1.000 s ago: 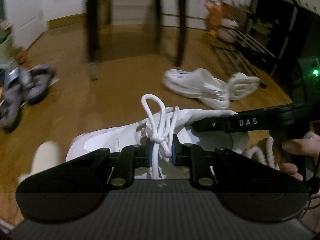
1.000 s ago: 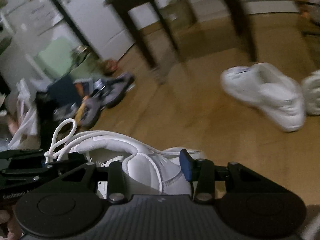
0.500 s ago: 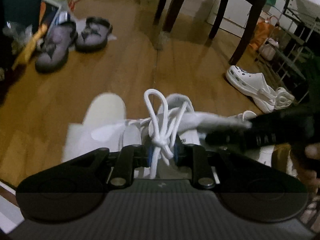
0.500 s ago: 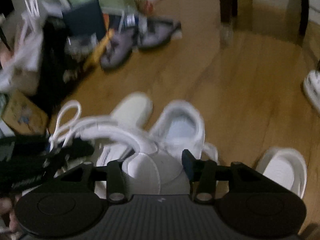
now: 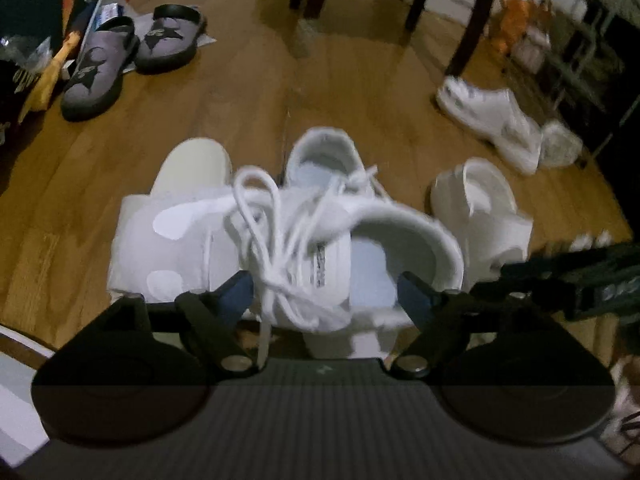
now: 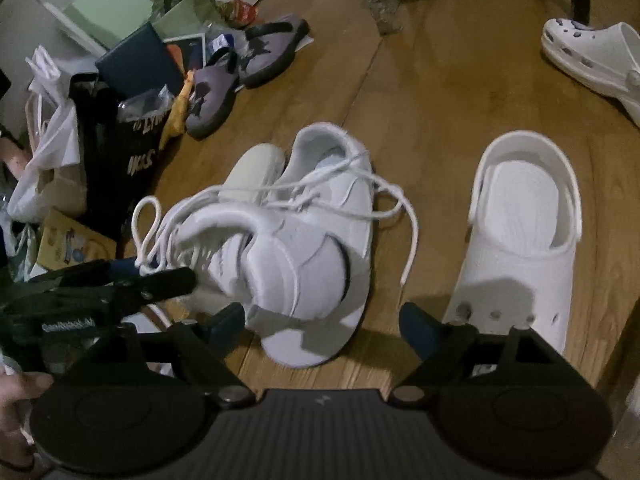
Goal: Organize scattered shoes
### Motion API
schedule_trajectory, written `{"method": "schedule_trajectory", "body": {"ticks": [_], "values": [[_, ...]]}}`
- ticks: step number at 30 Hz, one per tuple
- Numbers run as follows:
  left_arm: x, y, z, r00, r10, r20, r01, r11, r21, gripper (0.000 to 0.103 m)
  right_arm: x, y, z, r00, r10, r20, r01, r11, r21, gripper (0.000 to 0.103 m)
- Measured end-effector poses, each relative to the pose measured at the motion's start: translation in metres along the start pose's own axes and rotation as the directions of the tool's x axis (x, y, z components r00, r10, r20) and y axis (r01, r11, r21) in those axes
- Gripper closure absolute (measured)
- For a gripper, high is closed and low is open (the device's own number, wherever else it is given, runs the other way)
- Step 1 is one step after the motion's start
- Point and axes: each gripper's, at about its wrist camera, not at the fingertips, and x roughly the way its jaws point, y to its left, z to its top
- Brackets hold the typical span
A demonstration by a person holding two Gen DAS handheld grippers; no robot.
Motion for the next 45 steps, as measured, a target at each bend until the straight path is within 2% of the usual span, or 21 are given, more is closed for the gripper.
{"method": "schedule_trajectory", "body": {"ticks": [2,5,9,12,14,15,17,19,21,22,25,27,29,30,31,32,33,36,40,42,45], "values": [[-0.006,-0.001,-0.007,1.000,0.025,-0.016,-0.025,0.999,0.031,0.017,-0.008,0.013,0.000,0.999,0.015,0.034,-0.014,0.999,-0.029,0.020],[-0.019,0.009,-0.021,0.998,0.055,-0.038,-0.054,0.998,0.027,0.010,-0.018,0.031,0.007,0.995,0.087,0.051,-0.084,0.995,-0.052,0.020],[-0.041,0.059,-0.057,0.996,0.039,-0.074,-0.046,0.994,-0.099,0.010,-0.002,0.050,0.030,0.979,0.203,0.006,-0.203,0.979,-0.032,0.015],[-0.047,0.089,-0.070,0.998,0.049,-0.041,-0.056,0.979,-0.196,0.010,0.028,0.061,0.041,0.985,0.173,-0.022,-0.173,0.985,0.009,0.015],[-0.047,0.103,-0.074,0.998,0.060,-0.027,-0.064,0.968,-0.244,0.010,0.048,0.065,0.042,0.984,0.173,-0.036,-0.169,0.982,0.080,0.004],[-0.047,0.107,-0.075,0.998,0.066,-0.025,-0.070,0.967,-0.246,0.010,0.050,0.069,0.041,0.984,0.179,0.006,-0.178,0.978,0.108,0.000],[-0.048,0.112,-0.076,0.997,0.079,-0.023,-0.082,0.967,-0.240,0.010,0.052,0.076,0.040,0.981,0.193,0.028,-0.195,0.975,0.104,0.000],[-0.051,0.112,-0.075,0.994,0.106,-0.008,-0.105,0.969,-0.224,0.010,0.063,0.083,0.042,0.980,0.189,-0.057,-0.180,0.974,0.137,0.001],[-0.053,0.111,-0.073,0.993,0.114,0.009,-0.109,0.966,-0.235,0.010,0.067,0.083,0.039,0.973,0.219,-0.076,-0.203,0.963,0.175,0.001],[-0.053,0.111,-0.071,0.993,0.116,0.022,-0.107,0.963,-0.249,0.010,0.073,0.086,0.037,0.973,0.216,-0.087,-0.200,0.966,0.162,0.001],[-0.049,0.111,-0.063,0.993,0.116,0.033,-0.103,0.958,-0.267,0.010,0.084,0.091,0.033,0.993,0.087,-0.083,-0.077,0.991,0.108,0.000],[-0.046,0.108,-0.062,0.991,0.127,0.030,-0.115,0.958,-0.261,0.010,0.088,0.097,0.032,0.999,0.036,-0.031,-0.033,0.996,0.081,0.000],[-0.043,0.105,-0.061,0.989,0.149,0.023,-0.139,0.960,-0.245,0.010,0.088,0.115,0.032,0.998,0.008,0.068,-0.005,0.999,-0.044,0.001],[-0.041,0.104,-0.062,0.987,0.163,0.017,-0.154,0.958,-0.240,0.010,0.089,0.121,0.031,0.996,0.006,0.085,0.001,0.996,-0.088,0.002],[-0.040,0.105,-0.063,0.986,0.168,0.011,-0.161,0.957,-0.242,0.010,0.091,0.125,0.029,0.995,0.003,0.097,0.010,0.992,-0.128,0.010],[-0.038,0.106,-0.063,0.985,0.171,0.005,-0.165,0.955,-0.245,0.010,0.097,0.130,0.025,0.996,-0.018,0.082,0.032,0.983,-0.178,0.022],[-0.038,0.107,-0.064,0.985,0.170,0.002,-0.164,0.954,-0.252,0.010,0.101,0.133,0.021,0.998,-0.024,0.066,0.037,0.978,-0.204,0.055],[-0.038,0.112,-0.068,0.987,0.163,-0.003,-0.157,0.950,-0.271,0.010,0.113,0.122,0.006,0.999,0.032,0.009,-0.029,0.973,-0.231,0.070],[-0.039,0.119,-0.071,0.983,0.181,-0.013,-0.177,0.942,-0.286,0.010,0.114,0.109,-0.003,0.988,0.153,0.015,-0.147,0.968,-0.205,0.085],[-0.041,0.122,-0.070,0.983,0.182,-0.008,-0.176,0.939,-0.294,0.010,0.106,0.101,0.003,0.971,0.235,0.045,-0.226,0.961,-0.160,0.086],[-0.048,0.123,-0.068,0.983,0.184,0.006,-0.174,0.941,-0.290,0.010,0.092,0.104,0.018,0.946,0.320,0.057,-0.300,0.928,-0.221,0.086]]}}
